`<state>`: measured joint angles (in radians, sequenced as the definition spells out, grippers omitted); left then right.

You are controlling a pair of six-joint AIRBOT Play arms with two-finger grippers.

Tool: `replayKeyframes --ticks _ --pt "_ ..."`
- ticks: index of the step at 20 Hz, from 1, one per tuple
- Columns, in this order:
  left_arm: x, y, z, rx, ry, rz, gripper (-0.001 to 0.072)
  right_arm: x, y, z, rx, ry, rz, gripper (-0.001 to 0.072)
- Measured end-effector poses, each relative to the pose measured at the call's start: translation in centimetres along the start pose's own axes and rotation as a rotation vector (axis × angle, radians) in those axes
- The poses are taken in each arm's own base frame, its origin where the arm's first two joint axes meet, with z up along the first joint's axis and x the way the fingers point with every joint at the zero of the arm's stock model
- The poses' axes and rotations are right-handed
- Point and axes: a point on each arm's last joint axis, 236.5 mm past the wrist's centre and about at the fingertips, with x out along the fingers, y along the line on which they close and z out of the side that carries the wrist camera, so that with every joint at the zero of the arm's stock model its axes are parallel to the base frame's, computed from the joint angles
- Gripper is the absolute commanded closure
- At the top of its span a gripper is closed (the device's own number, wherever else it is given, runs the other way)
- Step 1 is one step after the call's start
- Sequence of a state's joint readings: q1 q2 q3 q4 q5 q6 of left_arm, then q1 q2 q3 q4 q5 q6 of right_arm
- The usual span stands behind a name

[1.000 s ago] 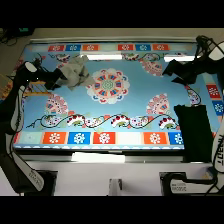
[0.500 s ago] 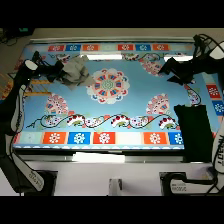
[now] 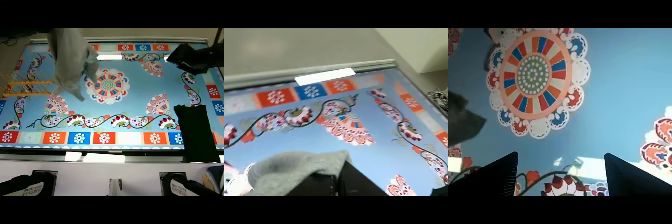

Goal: Fold the shirts.

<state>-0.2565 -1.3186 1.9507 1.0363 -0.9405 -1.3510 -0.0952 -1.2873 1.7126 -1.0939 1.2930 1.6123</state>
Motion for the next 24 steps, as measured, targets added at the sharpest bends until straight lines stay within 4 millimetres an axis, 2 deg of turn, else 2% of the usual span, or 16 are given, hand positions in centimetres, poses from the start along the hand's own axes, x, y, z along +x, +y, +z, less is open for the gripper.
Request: replayKeyframes --ticks 2,4,6,8,9,10,11,13,15,16,18,21,22,24 --pt "-2.6 -4.8 0.6 0.072 -0.002 -0.032 0.0676 -4.3 1.6 0.1 -0.073 -0.07 -0.015 0.0146" --pt "-3.5 -7.7 -1.1 0.105 0.061 -0.051 0.0676 -8.3 2.7 -0.9 -0.128 -0.102 -0.039 0.0146" --pt "-2.9 -9.5 -4.8 0.112 0.169 -0.07 0.0675 -11.2 3.4 -2.8 -0.161 -0.092 -0.057 0.0146" --pt "-0.7 -10.4 -10.0 0.111 0.29 -0.081 0.0669 -12.6 3.4 -4.8 -0.173 -0.046 -0.077 0.0146" --pt "0.7 -10.7 -12.9 0.099 0.344 -0.086 0.0447 -12.9 3.1 -5.7 -0.175 -0.017 -0.091 0.0146" --pt "2.4 -11.2 -15.8 0.072 0.389 -0.096 0.0014 -13.0 2.8 -6.5 -0.172 0.011 -0.102 0.0146" --pt "4.0 -11.7 -18.4 0.029 0.428 -0.11 -0.0013 -12.8 2.4 -7.3 -0.167 0.04 -0.112 0.0146" --pt "6.5 -12.6 -24.0 -0.088 0.549 -0.135 -0.0013 -12.0 1.5 -8.5 -0.15 0.095 -0.127 0.0146" --pt "7.2 -12.5 -27.3 -0.178 0.658 -0.137 -0.0013 -10.6 0.5 -9.7 -0.124 0.158 -0.138 0.0146" --pt "6.8 -11.7 -28.9 -0.202 0.73 -0.128 -0.0013 -9.8 -0.1 -10.4 -0.11 0.194 -0.142 0.0147" --pt "5.1 -9.3 -30.3 -0.225 0.834 -0.096 -0.0013 -7.9 -1.3 -11.7 -0.085 0.257 -0.147 0.0147" --pt "1.0 -4.8 -31.4 -0.24 0.937 -0.005 -0.0013 -4.5 -2.9 -14.0 -0.035 0.335 -0.135 0.0149" --pt "-0.3 -4.0 -32.1 -0.254 0.962 0.021 -0.0013 -3.3 -3.2 -14.9 -0.01 0.358 -0.119 0.0149" --pt "-3.1 -3.5 -34.8 -0.305 1.022 0.059 -0.0013 -0.6 -3.6 -16.8 0.045 0.402 -0.076 0.015"
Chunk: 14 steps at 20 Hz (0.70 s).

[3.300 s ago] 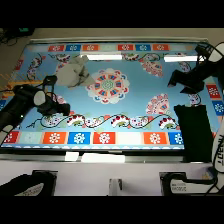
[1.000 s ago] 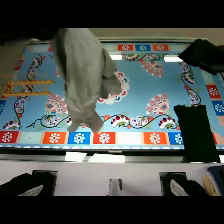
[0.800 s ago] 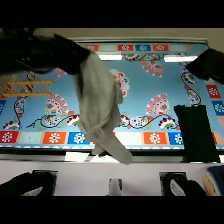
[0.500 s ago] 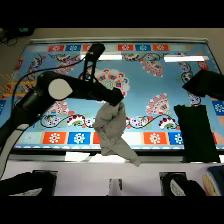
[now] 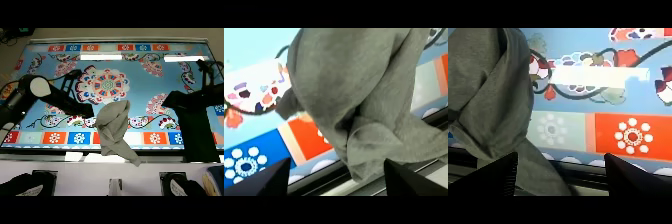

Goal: Fold the shirts.

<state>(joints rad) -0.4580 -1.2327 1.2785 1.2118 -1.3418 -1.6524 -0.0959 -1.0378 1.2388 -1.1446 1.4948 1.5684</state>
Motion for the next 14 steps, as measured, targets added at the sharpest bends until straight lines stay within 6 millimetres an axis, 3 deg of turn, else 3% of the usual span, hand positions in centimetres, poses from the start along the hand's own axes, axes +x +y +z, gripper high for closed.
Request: replayKeyframes --ticks 3,5,6,7,12,14 --pt "3.1 1.8 -4.5 -0.127 0.043 0.004 -0.0011 4.3 0.4 -1.4 0.057 0.071 0.097 0.0154" --pt "5.1 2.1 -5.3 -0.202 0.019 -0.025 -0.001 6.6 0.2 -2.9 0.081 0.131 0.135 0.0154" --pt "5.7 2.3 -4.8 -0.227 -0.012 -0.033 0.0002 7.6 -0.1 -4.1 0.087 0.169 0.143 0.0154" --pt "6.2 2.4 -4.1 -0.252 -0.047 -0.043 0.0093 8.4 -0.4 -5.3 0.098 0.206 0.15 0.0156" --pt "8.2 2.7 0.6 -0.293 -0.148 -0.066 0.0109 11.7 -1.9 -11.8 0.153 0.387 0.161 0.0157" --pt "9.4 2.6 1.8 -0.296 -0.138 -0.08 0.023 12.5 -2.3 -13.9 0.169 0.438 0.164 0.0158"
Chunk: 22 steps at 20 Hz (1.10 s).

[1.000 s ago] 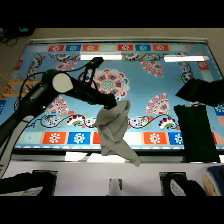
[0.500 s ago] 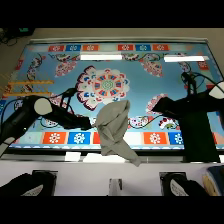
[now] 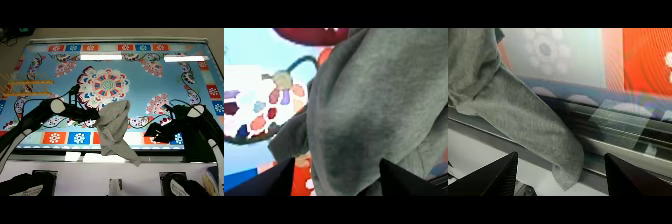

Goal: Fold the shirts.

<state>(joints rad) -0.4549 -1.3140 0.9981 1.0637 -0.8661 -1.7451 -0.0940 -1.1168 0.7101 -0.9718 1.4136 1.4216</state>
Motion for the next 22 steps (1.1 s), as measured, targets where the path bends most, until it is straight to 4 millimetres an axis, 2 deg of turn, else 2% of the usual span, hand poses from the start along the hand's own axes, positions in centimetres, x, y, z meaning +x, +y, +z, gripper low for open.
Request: replayKeyframes --ticks 3,5,7,8,9,13,18,22 --pt "1.9 -0.3 0.5 -0.017 0.034 -0.014 0.0231 1.7 -0.9 -1.7 0.024 0.05 0.008 0.0164" --pt "2.9 -0.5 0.3 -0.018 0.055 -0.017 0.0281 2.7 -1.3 -2.7 0.02 0.078 0.004 0.0164" --pt "3.5 -1.0 0.0 0.001 0.069 -0.026 0.0516 3.9 -0.9 -3.7 -0.026 0.111 -0.014 0.0151" --pt "3.7 -1.2 -0.3 0.011 0.076 -0.029 0.0679 4.6 -0.6 -4.0 -0.058 0.12 -0.027 0.0119" --pt "3.9 -1.4 -0.5 0.022 0.081 -0.033 0.0674 5.3 -0.2 -4.4 -0.091 0.13 -0.043 0.0085" --pt "4.1 -2.2 -0.9 0.042 0.091 -0.047 0.0677 7.4 1.1 -4.9 -0.19 0.128 -0.088 0.0083" --pt "3.9 -2.6 -0.7 0.062 0.085 -0.056 0.0677 8.5 1.6 -4.8 -0.207 0.113 -0.108 0.0087" --pt "3.1 -3.1 -0.4 0.096 0.066 -0.068 0.0678 9.2 1.8 -5.4 -0.213 0.155 -0.091 0.0101"
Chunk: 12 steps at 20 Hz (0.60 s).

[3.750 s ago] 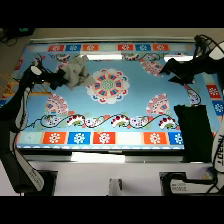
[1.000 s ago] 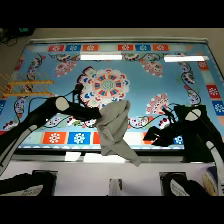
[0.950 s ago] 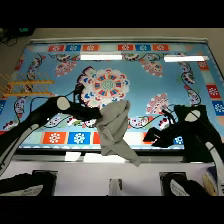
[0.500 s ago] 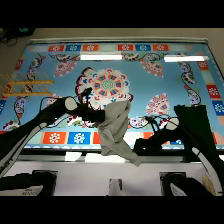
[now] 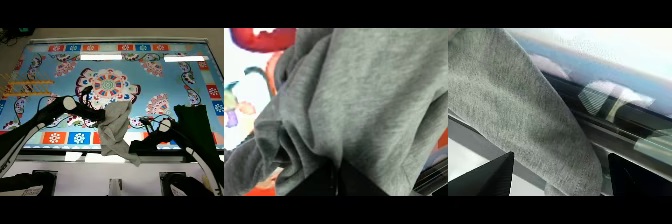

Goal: Fold the shirts.

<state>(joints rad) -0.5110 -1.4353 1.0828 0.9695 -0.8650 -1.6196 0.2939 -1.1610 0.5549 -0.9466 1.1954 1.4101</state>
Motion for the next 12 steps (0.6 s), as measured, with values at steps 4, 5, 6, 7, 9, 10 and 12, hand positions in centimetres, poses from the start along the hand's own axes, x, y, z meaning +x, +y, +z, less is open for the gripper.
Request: replayKeyframes --ticks 4,5,6,7,9,10,12 --pt "-0.8 -0.3 0.3 0.037 -0.021 0.001 0.0678 0.3 0.2 0.1 -0.007 0.002 0.013 0.0183" --pt "-1.1 -0.4 0.4 0.048 -0.028 0.004 0.0678 0.3 0.2 0.2 -0.009 0.002 0.014 0.0178" --pt "-1.4 -0.4 0.5 0.057 -0.035 0.006 0.0678 0.3 0.2 0.2 -0.009 -0.001 0.014 0.0177" --pt "-1.7 -0.4 0.7 0.062 -0.042 0.009 0.0678 0.3 0.2 0.3 -0.01 -0.004 0.015 0.0177" --pt "-2.1 -0.4 0.9 0.072 -0.053 0.012 0.0679 0.4 0.2 0.3 -0.015 -0.006 0.014 0.0179" --pt "-2.3 -0.4 1.0 0.074 -0.058 0.012 0.0679 0.4 0.2 0.4 -0.017 -0.007 0.014 0.0184" --pt "-2.6 -0.5 1.1 0.08 -0.064 0.011 0.0678 0.4 0.2 0.3 -0.021 -0.006 0.016 0.0188"
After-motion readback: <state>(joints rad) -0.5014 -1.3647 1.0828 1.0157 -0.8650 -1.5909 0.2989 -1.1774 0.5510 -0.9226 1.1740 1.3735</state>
